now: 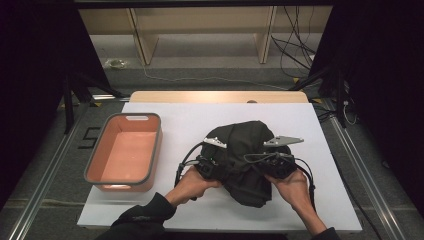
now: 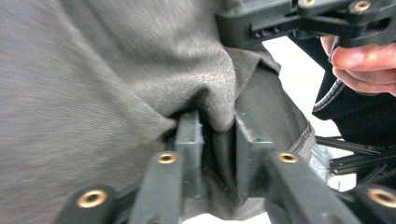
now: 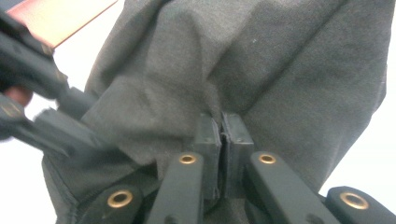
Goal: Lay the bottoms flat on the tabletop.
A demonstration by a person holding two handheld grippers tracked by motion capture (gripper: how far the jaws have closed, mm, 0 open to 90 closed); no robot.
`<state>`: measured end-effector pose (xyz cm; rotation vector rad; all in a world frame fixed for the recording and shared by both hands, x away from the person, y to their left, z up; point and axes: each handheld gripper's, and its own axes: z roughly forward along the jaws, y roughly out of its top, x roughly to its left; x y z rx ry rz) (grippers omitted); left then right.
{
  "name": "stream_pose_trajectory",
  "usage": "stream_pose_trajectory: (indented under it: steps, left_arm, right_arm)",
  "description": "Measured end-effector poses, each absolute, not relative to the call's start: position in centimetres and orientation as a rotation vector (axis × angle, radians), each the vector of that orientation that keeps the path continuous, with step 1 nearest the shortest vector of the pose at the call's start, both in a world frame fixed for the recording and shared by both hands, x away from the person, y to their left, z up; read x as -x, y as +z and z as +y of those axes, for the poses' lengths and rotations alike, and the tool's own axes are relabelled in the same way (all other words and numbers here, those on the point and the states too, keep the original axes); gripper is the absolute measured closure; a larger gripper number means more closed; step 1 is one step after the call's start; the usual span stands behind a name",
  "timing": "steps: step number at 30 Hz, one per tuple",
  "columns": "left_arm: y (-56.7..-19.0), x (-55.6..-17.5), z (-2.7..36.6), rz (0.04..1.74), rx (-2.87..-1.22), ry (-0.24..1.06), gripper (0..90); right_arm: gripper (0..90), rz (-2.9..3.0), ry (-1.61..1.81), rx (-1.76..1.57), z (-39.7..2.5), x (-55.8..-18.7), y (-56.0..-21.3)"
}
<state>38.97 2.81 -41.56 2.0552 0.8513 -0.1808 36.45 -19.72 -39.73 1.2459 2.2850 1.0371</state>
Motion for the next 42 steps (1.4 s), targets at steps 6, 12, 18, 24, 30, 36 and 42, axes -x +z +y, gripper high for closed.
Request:
stream_pose_trajectory:
  steps: [6, 12, 18, 24, 30, 36, 42]
  left_arm:
    - [-39.7, -39.8, 5.6, 0.885, -2.015, -0.084, 55.3]
    - [-38.5, -41.2, 9.2, 0.991, -1.948, 0.011, 47.1]
    - [-38.7, -42.1, 10.4, 1.063, -1.93, 0.033, 39.8]
    - [-39.3, -42.3, 10.1, 1.084, -1.955, 0.03, 36.2]
    - [-39.6, -42.5, 10.0, 1.102, -1.955, 0.028, 34.8]
    - [-40.4, -42.5, 9.1, 1.11, -1.974, 0.015, 33.0]
    - [-41.5, -42.5, 7.5, 1.109, -2.005, -0.015, 30.5]
  right_arm:
    - [87.7, 2.267, 1.067, -1.266, -21.3, -36.1, -39.5]
    - [87.7, 2.238, 1.088, -1.299, -22.8, -36.0, -39.2]
    - [87.8, 2.209, 1.058, -1.312, -23.9, -35.9, -38.9]
    - [87.8, 2.153, 0.979, -1.36, -26.1, -36.2, -39.1]
    - [87.8, 2.136, 0.876, -1.472, -28.9, -37.2, -41.0]
    - [87.4, 2.161, 0.832, -1.545, -30.2, -38.2, -42.9]
    - [87.1, 2.168, 0.824, -1.565, -30.4, -38.4, -43.3]
